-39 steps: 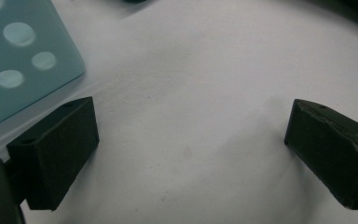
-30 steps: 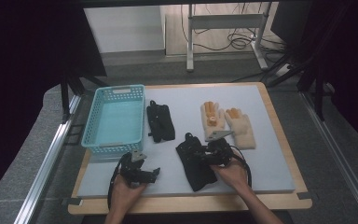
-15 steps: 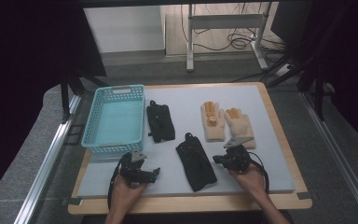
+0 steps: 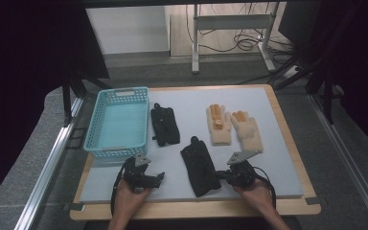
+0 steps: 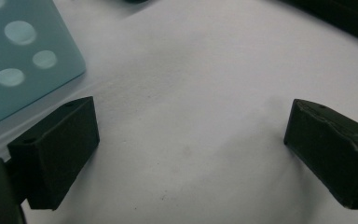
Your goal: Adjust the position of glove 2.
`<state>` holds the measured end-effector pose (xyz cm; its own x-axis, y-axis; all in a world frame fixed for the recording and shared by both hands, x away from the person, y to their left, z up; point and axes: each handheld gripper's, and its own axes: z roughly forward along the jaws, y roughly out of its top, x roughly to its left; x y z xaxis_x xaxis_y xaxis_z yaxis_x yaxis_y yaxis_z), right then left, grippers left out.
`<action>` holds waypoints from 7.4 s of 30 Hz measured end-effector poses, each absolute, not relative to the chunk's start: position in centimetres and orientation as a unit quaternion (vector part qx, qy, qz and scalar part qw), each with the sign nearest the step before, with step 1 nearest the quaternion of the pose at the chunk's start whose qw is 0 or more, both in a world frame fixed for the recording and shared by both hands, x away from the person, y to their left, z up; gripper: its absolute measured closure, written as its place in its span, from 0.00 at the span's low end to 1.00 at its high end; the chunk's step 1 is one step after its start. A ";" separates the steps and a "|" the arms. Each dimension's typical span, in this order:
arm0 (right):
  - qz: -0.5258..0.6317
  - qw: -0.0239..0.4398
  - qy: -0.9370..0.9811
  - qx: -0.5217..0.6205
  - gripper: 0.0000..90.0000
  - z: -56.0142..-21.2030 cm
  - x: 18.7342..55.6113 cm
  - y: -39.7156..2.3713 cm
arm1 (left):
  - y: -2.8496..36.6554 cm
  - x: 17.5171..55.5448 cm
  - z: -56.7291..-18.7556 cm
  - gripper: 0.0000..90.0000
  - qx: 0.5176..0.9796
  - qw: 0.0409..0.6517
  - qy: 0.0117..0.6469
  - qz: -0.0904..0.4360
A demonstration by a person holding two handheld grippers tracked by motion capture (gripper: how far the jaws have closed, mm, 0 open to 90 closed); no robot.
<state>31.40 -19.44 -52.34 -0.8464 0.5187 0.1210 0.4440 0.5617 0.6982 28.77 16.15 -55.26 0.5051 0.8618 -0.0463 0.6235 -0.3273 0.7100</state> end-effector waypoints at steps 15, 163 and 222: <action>0.379 0.034 0.894 0.236 0.98 -52.6 30.2 -16.6 | 16.2 28.7 -55.3 0.04 0.795 0.345 0.467 0.174; 0.346 0.093 0.884 0.301 0.93 -52.5 49.5 -4.0 | 16.2 28.5 -55.4 0.05 0.791 0.351 0.470 0.175; 0.425 0.089 0.800 0.415 0.98 -43.6 32.8 -11.8 | 16.2 28.5 -55.4 0.05 0.793 0.348 0.468 0.176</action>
